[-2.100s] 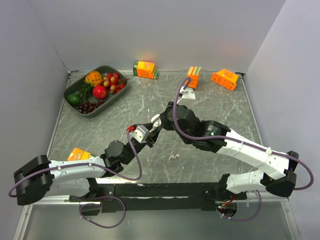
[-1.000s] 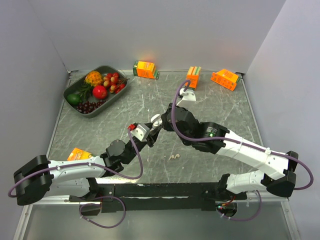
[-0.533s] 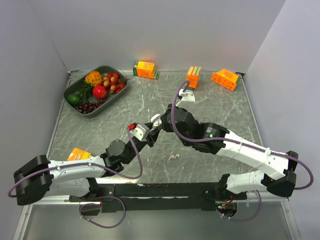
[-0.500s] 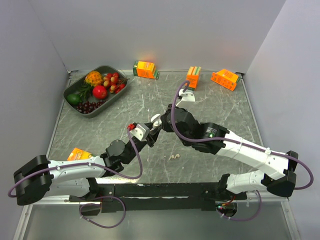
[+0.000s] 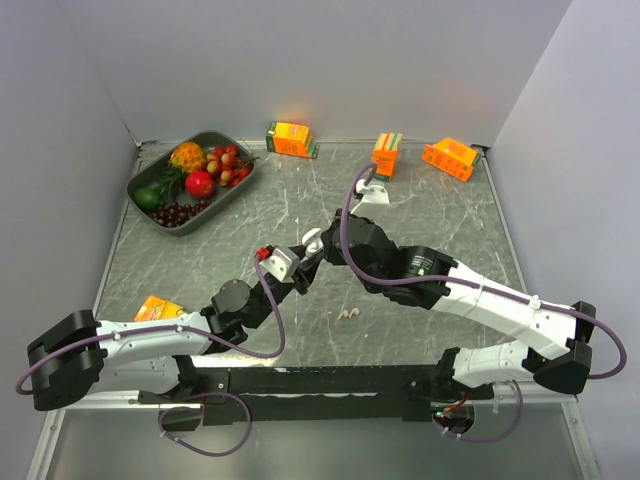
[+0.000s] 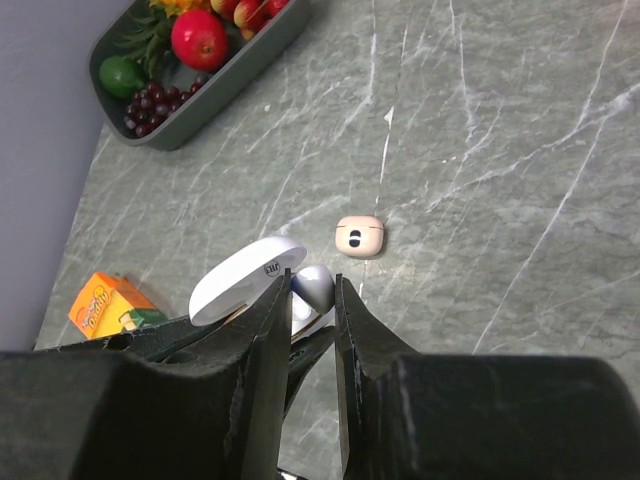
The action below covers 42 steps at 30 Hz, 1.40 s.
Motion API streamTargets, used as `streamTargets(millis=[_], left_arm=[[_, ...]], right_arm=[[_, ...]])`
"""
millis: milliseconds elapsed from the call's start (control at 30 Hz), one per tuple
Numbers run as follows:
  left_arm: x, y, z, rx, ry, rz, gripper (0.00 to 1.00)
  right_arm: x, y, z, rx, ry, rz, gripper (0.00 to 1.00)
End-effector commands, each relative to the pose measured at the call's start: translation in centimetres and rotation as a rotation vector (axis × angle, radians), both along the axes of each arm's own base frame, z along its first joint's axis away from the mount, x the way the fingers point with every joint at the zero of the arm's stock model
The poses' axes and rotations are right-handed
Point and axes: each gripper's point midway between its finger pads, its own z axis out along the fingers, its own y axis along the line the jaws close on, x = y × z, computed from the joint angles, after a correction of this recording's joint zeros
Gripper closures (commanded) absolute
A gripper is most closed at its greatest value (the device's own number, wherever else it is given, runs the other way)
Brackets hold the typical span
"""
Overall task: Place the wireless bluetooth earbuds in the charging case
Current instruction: Adjust the earbud with the charging case.
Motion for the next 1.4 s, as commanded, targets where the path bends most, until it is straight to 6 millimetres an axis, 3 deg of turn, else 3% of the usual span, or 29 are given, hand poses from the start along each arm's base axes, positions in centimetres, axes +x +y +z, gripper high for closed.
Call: streamTargets(millis=[0, 100, 400, 833, 1100, 1367], left_arm=[[-0.1, 0.2, 3.8, -0.115, -0.045, -0.002, 0.99], [-0.2, 0.2, 3.9, -0.118, -0.045, -0.002, 0.99], [-0.2, 0.3, 4.0, -0.124, -0.046, 0.001, 0.99], [-0.1, 0.4, 4.0, -0.131, -0.049, 0.004, 0.99], [0.0, 0.4, 3.8, -0.132, -0.049, 0.011, 0.99], [-1.7, 1.5, 5.0, -0.199, -0.126, -0.047, 0.99]], right_arm=[[-0.5, -0.2, 1.3, 0.017, -0.025, 0.024, 0.81], [-0.6, -0.2, 1.8, 0.020, -0.030, 0.034, 0.73], [-0.9, -0.2, 2.6, 0.030, -0.040, 0.044, 0.60], [-1.3, -0.7, 4.2, 0.049, -0.072, 0.050, 0.57], [-1.8, -2.0, 7.2, 0.066, -0.127, 0.055, 0.51], [-1.2, -5.3, 9.8, -0.029, -0.244, 0.042, 0.50]])
